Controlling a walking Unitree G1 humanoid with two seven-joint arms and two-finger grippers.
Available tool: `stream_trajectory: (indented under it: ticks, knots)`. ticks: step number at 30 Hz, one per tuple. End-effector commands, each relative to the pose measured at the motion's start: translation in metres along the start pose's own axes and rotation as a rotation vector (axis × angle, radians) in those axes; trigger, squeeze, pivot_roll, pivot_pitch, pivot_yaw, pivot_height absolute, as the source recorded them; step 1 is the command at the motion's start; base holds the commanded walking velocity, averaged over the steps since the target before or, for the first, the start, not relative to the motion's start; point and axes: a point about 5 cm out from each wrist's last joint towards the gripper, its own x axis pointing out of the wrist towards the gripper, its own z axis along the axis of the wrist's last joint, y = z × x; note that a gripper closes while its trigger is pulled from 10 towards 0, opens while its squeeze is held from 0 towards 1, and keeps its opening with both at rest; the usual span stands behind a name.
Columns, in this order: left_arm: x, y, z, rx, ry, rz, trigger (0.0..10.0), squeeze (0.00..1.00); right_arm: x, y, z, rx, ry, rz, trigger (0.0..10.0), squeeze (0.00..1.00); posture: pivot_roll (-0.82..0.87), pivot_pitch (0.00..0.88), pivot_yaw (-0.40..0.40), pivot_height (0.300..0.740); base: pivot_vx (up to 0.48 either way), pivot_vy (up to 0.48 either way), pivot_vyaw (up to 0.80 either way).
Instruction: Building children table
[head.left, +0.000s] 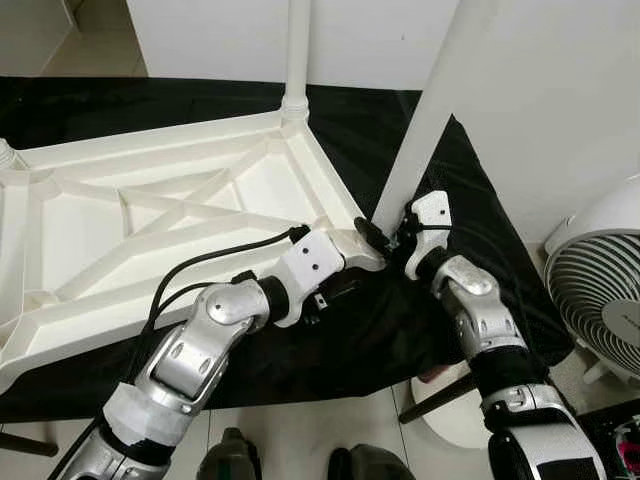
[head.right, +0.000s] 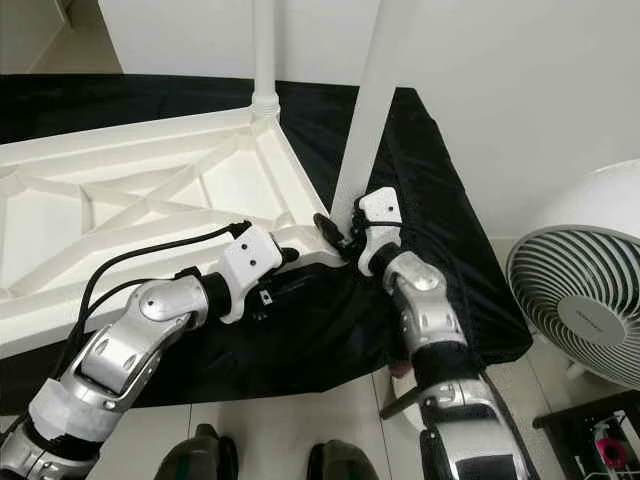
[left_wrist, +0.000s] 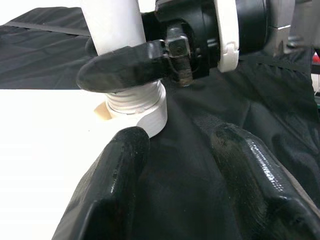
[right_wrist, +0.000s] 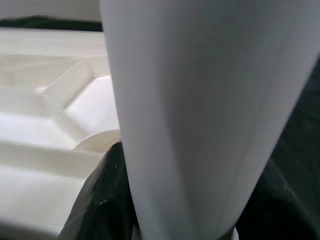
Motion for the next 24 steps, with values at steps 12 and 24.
stream_trajectory:
  ticks: [12,24]
  knots:
    - [0.003,-0.006,0.001,0.0,-0.003,-0.015,10.0,0.0,-0.016,0.023,-0.012,0.035,0.074,-0.481,0.0,0.0,0.0,0.029,-0.052,0.74,0.0,0.0,0.0]
    - [0.004,-0.007,-0.001,0.0,-0.003,-0.022,10.0,0.0,-0.016,0.027,-0.001,0.051,0.04,-0.385,10.0,1.0,-0.01,0.013,-0.053,0.74,0.0,0.0,0.0]
